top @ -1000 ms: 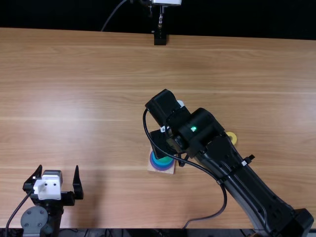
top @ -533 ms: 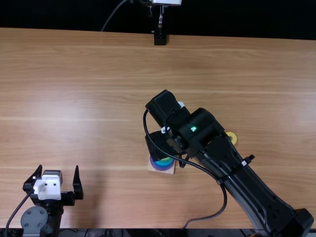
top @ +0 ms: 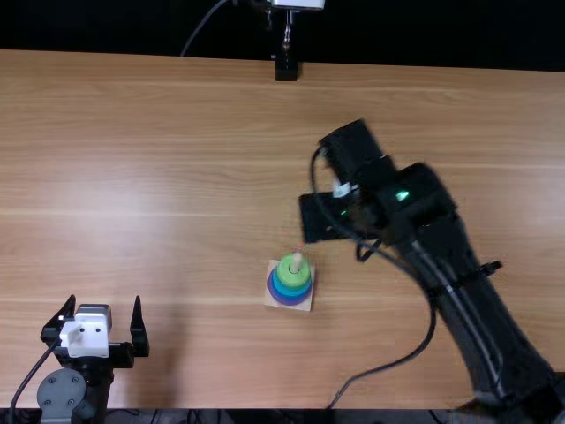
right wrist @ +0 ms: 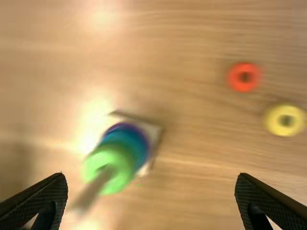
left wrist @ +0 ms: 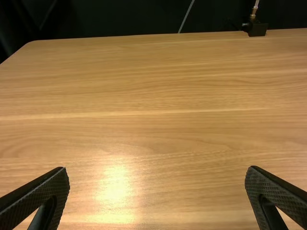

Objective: Build the Hanoi tower: stack the rings onto the peg from bottom to top in this color order: purple, dark blue, light blue, dark green, light green, yellow, orange.

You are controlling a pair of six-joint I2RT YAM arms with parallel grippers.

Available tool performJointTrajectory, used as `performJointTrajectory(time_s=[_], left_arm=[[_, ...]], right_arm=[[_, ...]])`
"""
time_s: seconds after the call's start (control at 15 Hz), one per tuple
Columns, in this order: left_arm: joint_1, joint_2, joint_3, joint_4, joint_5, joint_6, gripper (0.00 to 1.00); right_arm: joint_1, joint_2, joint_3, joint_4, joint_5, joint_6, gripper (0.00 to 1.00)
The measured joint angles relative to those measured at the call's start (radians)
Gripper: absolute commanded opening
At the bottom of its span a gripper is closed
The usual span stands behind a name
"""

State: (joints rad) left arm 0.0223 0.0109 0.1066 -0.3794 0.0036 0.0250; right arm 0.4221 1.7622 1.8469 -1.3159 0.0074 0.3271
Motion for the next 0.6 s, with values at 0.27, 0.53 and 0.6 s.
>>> performJointTrajectory(time_s=[0.27,0.53,0.6], left_arm=[[0.0,0.0,0.0,0.0,0.0,0.0,1.0],[0.0,0.0,0.0,0.0,0.0,0.0,1.0],[0.0,0.0,0.0,0.0,0.0,0.0,1.0]], right_arm=[[-0.187,0.0,-0.013,0.0,0.004,-0.001,1.0],[-0.28,0.0,-0.188,0.145,0.003,-0.102,1.0],[-0.294,0.0,-0.23,0.222,0.001,-0.127,1.0]])
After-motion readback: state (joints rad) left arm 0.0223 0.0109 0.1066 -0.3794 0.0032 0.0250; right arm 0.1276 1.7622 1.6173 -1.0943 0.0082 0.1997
